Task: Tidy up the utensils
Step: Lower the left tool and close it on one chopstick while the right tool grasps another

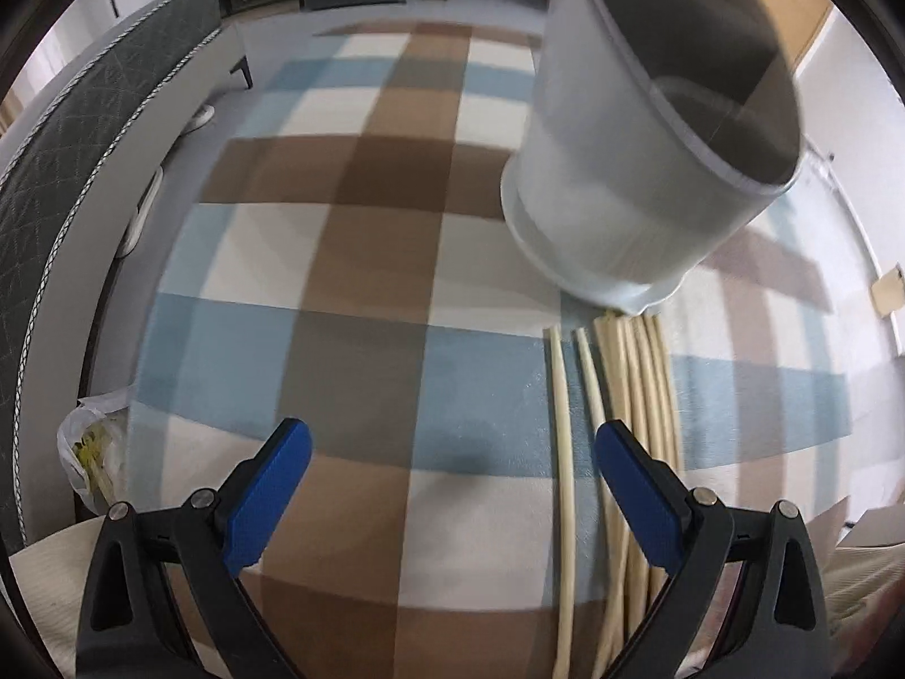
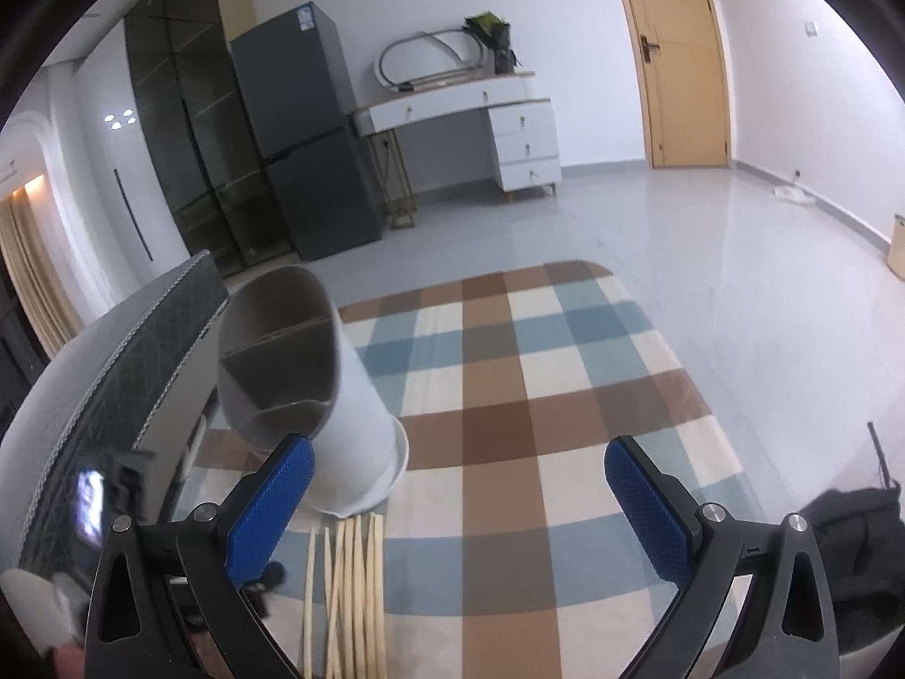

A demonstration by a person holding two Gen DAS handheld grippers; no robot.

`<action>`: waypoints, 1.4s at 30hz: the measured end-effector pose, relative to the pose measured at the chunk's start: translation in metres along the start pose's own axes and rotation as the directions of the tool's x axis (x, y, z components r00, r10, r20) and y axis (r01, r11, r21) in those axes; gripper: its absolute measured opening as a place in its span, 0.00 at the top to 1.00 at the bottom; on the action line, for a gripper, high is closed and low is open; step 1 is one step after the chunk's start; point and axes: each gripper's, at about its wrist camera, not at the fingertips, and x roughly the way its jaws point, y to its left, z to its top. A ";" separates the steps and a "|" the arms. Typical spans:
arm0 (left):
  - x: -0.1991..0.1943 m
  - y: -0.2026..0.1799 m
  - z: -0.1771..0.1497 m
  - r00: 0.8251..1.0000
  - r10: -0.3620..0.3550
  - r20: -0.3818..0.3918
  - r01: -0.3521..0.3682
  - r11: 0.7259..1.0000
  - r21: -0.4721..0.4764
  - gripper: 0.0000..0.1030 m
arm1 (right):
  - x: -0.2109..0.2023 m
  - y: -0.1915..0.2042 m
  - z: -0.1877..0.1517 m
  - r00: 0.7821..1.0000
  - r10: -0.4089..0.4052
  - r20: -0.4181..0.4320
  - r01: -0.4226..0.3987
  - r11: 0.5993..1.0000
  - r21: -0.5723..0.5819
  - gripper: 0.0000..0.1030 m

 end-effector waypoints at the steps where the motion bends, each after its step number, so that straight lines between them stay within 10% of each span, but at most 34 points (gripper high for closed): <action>1: 0.004 -0.004 0.002 1.000 0.020 -0.005 -0.020 1.000 0.016 0.05 | 0.003 -0.001 0.001 1.000 0.001 -0.006 -0.001 1.000 0.008 0.00; 11: 0.014 -0.023 0.012 0.997 0.076 -0.030 -0.074 0.996 0.057 0.23 | 0.015 -0.013 0.004 0.998 0.018 -0.057 -0.014 0.997 0.070 0.00; 14: 0.009 -0.025 0.012 0.999 0.049 -0.019 -0.048 0.998 0.046 0.45 | 0.019 -0.016 0.003 0.997 0.024 -0.078 -0.017 0.996 0.090 0.00; 18: 0.001 -0.039 0.006 1.000 0.012 -0.001 -0.012 0.995 0.102 0.98 | 0.023 -0.017 0.001 0.994 0.036 -0.103 -0.025 0.994 0.104 0.00; 25: -0.021 -0.028 0.005 0.992 -0.109 0.057 0.106 0.993 0.045 0.99 | 0.036 -0.011 -0.010 0.979 0.055 -0.195 -0.039 0.996 0.086 0.04; 42: -0.119 0.019 -0.011 0.960 -0.198 0.199 0.217 0.973 -0.077 0.99 | 0.067 0.063 -0.051 0.875 0.230 -0.426 -0.281 0.958 -0.060 0.66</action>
